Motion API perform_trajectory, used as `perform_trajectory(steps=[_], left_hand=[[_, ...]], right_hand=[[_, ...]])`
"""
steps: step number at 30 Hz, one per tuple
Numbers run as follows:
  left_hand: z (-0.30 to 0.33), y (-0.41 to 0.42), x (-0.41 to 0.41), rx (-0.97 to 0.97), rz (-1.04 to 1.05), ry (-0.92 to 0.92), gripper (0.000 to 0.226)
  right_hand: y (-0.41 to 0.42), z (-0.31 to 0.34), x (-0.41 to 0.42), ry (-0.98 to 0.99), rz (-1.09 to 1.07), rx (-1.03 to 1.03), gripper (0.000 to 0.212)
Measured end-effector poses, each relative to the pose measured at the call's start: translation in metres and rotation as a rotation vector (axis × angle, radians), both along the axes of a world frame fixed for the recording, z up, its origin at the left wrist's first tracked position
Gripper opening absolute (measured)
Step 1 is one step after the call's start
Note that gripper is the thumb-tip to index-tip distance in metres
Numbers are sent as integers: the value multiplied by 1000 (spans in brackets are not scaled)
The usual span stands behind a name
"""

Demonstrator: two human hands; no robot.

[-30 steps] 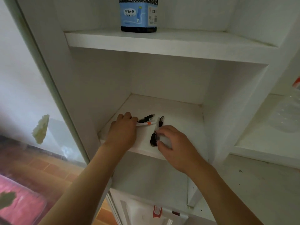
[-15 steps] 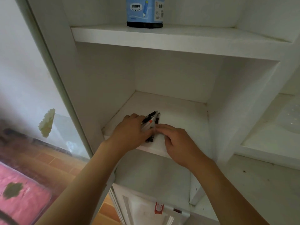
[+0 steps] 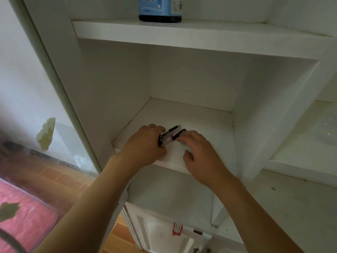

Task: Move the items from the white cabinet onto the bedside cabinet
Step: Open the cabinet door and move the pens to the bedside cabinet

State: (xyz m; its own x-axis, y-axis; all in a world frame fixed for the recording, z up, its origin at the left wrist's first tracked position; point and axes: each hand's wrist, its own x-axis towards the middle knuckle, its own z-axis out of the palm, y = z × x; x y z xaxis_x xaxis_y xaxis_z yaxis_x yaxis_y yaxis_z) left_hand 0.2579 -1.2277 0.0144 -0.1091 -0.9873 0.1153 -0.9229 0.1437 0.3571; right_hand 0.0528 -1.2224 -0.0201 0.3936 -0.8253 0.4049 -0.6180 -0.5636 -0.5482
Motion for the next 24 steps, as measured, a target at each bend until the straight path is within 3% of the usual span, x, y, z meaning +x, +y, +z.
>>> perform_trajectory(steps=[10,17,24], left_hand=[[-5,-2,-7,-13,-44,-235,50],[-2,-2,1,29,-97,-127,42],[0,1,3,1,-123,-145,38]], right_hand=[[-23,10,18,300,-32,-93,65],[-30,10,22,274,-48,-50,61],[-33,9,24,238,-91,-88,54]])
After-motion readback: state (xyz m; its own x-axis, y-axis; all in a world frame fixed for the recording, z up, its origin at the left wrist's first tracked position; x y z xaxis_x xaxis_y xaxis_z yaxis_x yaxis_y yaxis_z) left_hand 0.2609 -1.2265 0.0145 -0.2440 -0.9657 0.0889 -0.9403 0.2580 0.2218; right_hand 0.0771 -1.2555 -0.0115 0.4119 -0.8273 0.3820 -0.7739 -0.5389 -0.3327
